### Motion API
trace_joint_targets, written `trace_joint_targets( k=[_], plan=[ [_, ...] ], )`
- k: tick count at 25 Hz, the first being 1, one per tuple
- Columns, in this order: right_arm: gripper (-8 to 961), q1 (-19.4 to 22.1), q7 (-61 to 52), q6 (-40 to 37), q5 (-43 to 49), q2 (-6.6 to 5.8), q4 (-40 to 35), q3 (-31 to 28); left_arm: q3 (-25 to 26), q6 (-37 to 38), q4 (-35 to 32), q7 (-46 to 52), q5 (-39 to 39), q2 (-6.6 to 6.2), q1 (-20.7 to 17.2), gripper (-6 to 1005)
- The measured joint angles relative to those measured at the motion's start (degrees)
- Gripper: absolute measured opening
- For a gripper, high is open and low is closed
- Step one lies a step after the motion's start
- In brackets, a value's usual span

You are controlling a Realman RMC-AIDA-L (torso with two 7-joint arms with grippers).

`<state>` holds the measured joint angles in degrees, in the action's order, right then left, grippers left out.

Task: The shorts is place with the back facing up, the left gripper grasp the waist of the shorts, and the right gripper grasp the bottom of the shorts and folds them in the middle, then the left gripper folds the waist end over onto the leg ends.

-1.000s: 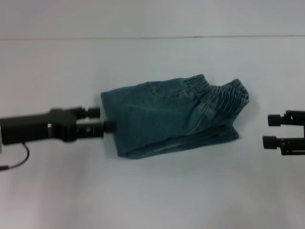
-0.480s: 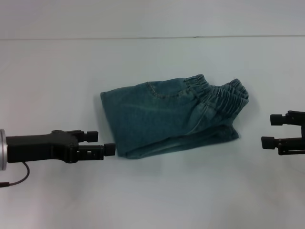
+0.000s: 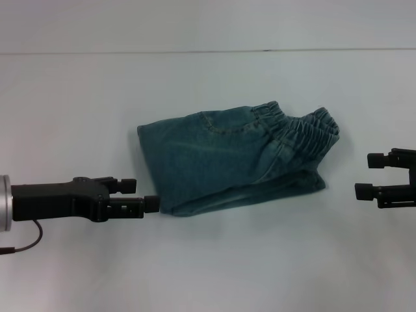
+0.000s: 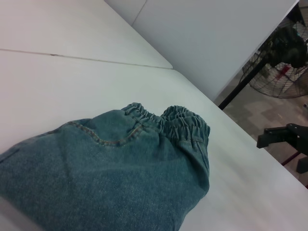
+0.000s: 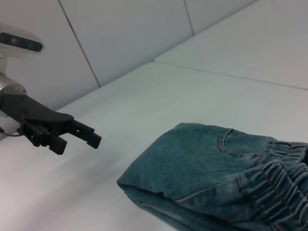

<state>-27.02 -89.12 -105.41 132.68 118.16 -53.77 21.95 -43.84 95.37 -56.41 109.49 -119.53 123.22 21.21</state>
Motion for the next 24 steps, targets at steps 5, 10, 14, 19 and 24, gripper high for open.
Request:
trace_joint_targets(
  k=[5, 10, 14, 19, 24],
  plan=[
    [917, 0.02, 0.0, 0.11, 0.04, 0.13, 0.0, 0.14, -0.18, 0.04, -0.01, 0.17, 0.02, 0.0, 0.0, 923],
    [917, 0.04, 0.0, 0.34, 0.05, 0.13, 0.0, 0.17, -0.22, 0.13, -0.01, 0.33, 0.37, 0.0, -0.02, 923],
    [917, 0.12, 0.0, 0.85, 0.16, 0.14, -0.02, 0.2, -0.22, 0.32, -0.01, 0.35, 0.35, 0.0, 0.26, 923],
    [916, 0.17, 0.0, 1.41, 0.1, 0.2, -0.02, 0.2, -0.22, 0.34, 0.1, 0.43, 0.3, 0.09, 0.55, 923],
    [916, 0.21, 0.19, 1.92, 0.11, 0.32, 0.02, 0.2, -0.27, 0.47, 0.17, 0.52, 0.11, 0.29, 0.98, 923]
  ],
)
